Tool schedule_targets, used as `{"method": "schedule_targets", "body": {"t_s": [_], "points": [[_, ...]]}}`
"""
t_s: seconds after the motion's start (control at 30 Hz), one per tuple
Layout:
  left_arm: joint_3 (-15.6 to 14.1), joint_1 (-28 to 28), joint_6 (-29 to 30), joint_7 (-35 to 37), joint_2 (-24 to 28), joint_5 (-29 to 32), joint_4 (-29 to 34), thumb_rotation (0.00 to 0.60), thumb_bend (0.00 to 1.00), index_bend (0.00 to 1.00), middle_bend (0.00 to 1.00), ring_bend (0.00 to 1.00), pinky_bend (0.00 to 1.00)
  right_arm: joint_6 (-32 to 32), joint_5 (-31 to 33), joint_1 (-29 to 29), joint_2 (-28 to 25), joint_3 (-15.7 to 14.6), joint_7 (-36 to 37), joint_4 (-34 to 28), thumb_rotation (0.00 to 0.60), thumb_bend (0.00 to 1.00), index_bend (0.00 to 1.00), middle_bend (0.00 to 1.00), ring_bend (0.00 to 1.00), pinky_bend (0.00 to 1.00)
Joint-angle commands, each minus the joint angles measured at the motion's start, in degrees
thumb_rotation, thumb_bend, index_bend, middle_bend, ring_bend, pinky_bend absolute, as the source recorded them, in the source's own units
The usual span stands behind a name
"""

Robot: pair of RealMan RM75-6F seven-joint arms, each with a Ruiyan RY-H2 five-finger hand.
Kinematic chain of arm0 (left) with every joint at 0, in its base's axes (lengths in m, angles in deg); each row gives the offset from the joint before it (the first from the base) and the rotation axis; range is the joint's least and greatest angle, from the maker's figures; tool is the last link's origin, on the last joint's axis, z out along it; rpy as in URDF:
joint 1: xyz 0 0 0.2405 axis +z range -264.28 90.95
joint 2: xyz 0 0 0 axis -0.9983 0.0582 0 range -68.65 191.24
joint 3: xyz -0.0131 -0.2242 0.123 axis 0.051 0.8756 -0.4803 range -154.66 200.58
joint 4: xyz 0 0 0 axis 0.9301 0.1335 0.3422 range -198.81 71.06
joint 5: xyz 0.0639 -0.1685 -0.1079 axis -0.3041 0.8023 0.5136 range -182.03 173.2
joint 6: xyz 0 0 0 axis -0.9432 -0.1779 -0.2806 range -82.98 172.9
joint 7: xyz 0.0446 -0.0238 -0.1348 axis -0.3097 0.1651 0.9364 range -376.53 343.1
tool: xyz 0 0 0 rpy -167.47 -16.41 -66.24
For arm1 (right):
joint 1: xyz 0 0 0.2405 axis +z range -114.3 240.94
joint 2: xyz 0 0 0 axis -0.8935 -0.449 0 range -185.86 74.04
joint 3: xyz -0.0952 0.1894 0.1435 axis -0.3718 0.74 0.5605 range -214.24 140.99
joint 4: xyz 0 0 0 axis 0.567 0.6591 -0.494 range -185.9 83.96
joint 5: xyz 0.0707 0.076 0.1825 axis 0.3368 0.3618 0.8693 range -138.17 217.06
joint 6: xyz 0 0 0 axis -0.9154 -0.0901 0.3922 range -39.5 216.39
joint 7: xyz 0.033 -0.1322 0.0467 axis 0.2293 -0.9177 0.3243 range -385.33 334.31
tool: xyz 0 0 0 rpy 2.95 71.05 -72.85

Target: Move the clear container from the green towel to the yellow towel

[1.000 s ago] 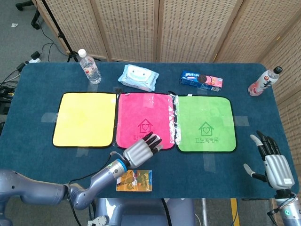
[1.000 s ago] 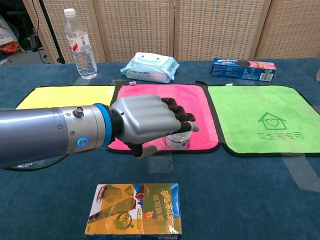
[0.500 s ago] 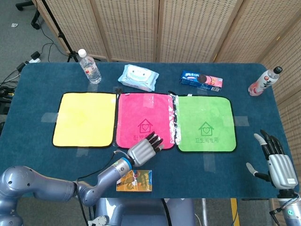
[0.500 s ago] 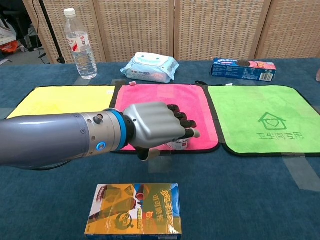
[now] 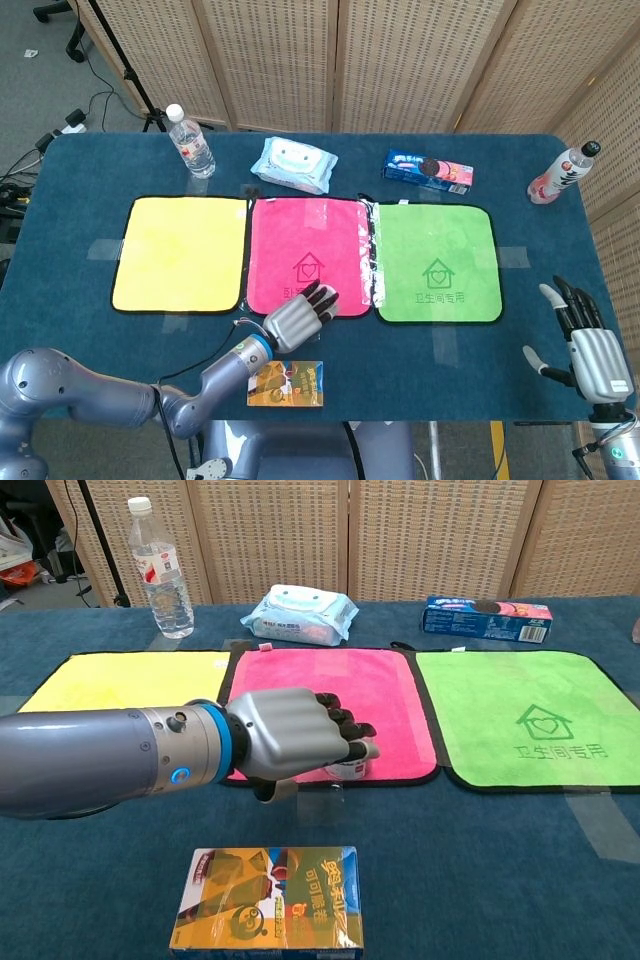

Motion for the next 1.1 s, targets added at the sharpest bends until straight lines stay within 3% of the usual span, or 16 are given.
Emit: {"method": "schedule_targets", "body": {"t_s": [0.03, 1.1], "points": [[-0.94, -0.01, 0.57, 0.34, 0.81, -0.08, 0.44, 0.6, 0.47, 0.0, 0.0, 0.0, 0.0, 0.0, -0.06, -0.02, 0.12, 0.02, -0.21, -0.03, 0.6, 0.31, 0.11, 0.0, 0.0, 0.05], [-7.01, 2.21, 3.42, 3.85, 7.56, -2.93, 0.73, 0.6, 0.47, 0.0, 0.0, 0.0, 0.0, -0.15, -0.48, -0.19, 0.84, 0.2, -1.67, 0.0, 0.6, 0.31, 0.11, 0.0, 0.0, 0.05]]}}
